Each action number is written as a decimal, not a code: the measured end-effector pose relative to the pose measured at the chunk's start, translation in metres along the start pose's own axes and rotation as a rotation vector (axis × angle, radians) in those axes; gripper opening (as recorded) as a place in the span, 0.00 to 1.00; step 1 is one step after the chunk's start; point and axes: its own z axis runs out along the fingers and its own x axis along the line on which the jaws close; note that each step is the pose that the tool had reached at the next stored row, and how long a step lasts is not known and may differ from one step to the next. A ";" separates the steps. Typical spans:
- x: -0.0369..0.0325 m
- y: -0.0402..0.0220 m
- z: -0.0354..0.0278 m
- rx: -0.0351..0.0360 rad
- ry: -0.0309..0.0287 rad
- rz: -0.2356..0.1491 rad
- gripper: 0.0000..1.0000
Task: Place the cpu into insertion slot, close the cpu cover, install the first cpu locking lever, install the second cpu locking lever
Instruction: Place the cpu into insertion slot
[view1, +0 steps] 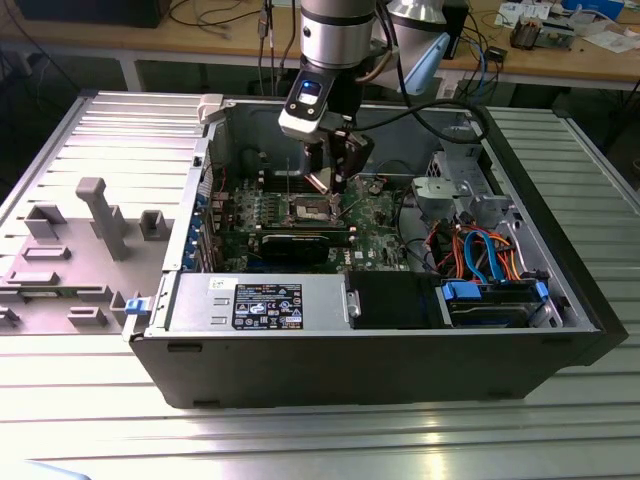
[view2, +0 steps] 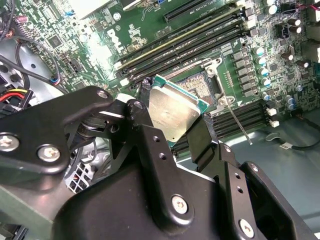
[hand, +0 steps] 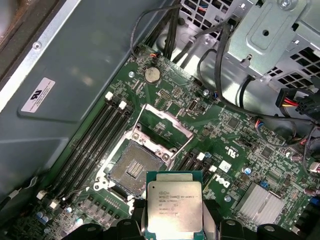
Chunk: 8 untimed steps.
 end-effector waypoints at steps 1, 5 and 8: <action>0.0000 0.0000 0.0000 0.0001 -0.0002 0.004 0.54; 0.0000 0.0000 0.0001 0.0008 -0.0008 0.018 0.54; 0.0000 0.0000 0.0001 0.0015 -0.0016 0.025 0.54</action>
